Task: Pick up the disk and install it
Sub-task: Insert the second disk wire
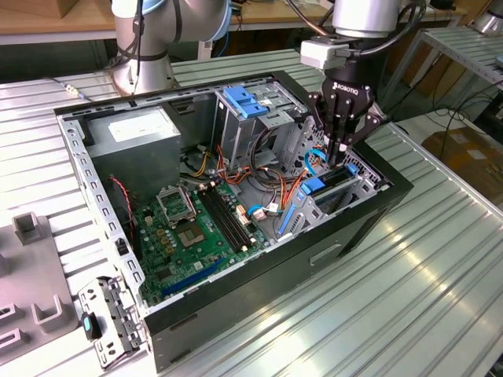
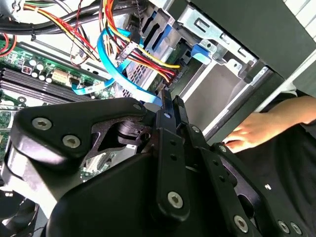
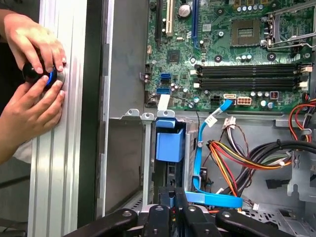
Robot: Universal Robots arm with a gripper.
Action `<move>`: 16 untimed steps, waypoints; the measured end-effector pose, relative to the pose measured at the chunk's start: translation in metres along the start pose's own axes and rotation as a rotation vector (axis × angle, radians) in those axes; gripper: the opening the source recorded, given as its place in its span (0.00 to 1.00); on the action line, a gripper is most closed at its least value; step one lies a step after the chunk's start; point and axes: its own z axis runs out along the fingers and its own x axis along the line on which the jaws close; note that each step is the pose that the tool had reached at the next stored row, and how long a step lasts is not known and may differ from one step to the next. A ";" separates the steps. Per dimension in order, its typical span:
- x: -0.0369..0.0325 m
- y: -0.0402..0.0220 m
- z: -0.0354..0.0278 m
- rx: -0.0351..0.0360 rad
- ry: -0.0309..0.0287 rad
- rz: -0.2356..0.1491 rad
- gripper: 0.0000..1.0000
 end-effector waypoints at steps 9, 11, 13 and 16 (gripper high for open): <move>0.0025 0.0054 0.0014 0.0093 -0.0702 -0.002 0.16; 0.0049 0.0061 0.0025 0.0145 -0.0813 -0.002 0.16; 0.0075 0.0066 0.0038 0.0182 -0.0868 -0.002 0.16; 0.0134 0.0073 0.0058 0.0257 -0.1133 -0.001 0.16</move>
